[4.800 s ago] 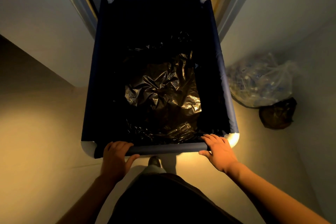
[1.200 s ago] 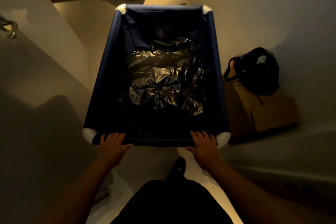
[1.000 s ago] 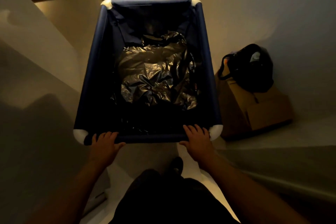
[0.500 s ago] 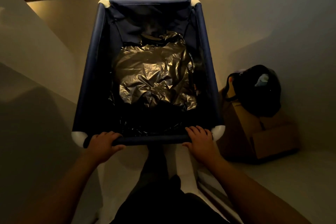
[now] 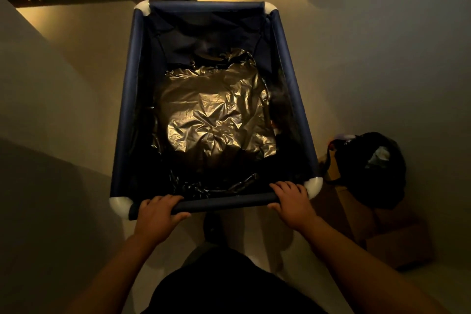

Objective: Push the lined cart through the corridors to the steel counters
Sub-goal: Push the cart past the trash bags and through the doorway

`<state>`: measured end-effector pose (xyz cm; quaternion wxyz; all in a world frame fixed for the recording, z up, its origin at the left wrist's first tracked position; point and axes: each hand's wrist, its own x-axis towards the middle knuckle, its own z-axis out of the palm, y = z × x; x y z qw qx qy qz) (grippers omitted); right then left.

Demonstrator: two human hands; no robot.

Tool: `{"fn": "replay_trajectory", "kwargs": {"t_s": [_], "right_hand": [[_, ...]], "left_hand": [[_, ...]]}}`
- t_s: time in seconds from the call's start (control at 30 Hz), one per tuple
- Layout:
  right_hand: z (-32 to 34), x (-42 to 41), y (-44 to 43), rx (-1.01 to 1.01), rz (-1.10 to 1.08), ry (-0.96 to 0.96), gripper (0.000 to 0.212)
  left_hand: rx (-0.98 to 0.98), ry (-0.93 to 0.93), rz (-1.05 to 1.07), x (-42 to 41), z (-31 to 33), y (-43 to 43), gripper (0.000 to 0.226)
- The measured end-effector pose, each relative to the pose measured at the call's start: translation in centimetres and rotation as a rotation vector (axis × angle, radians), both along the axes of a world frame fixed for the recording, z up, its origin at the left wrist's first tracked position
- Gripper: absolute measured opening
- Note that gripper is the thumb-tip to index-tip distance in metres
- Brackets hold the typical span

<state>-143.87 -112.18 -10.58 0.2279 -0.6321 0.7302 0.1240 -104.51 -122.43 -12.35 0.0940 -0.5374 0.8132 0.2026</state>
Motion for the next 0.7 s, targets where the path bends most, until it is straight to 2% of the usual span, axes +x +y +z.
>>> {"fn": "replay_trajectory", "kwargs": {"t_s": [0.23,0.43,0.7], "right_hand": [[0.9,-2.2,-8.0,0.023,0.029,0.028,0.068],[1.0,-4.4,-15.5,0.034,0.063,0.017,0.066],[0.9,-7.0,-26.5,0.012,0.128,0.019,0.066]], "left_hand": [[-0.055,-0.032,-0.024,-2.3,0.1,-6.4,0.073],[-0.034,-0.039,-0.013,-4.0,-0.5,-12.9,0.059],[-0.019,-0.034,0.045,-6.1,-0.1,-22.1,0.062]]}}
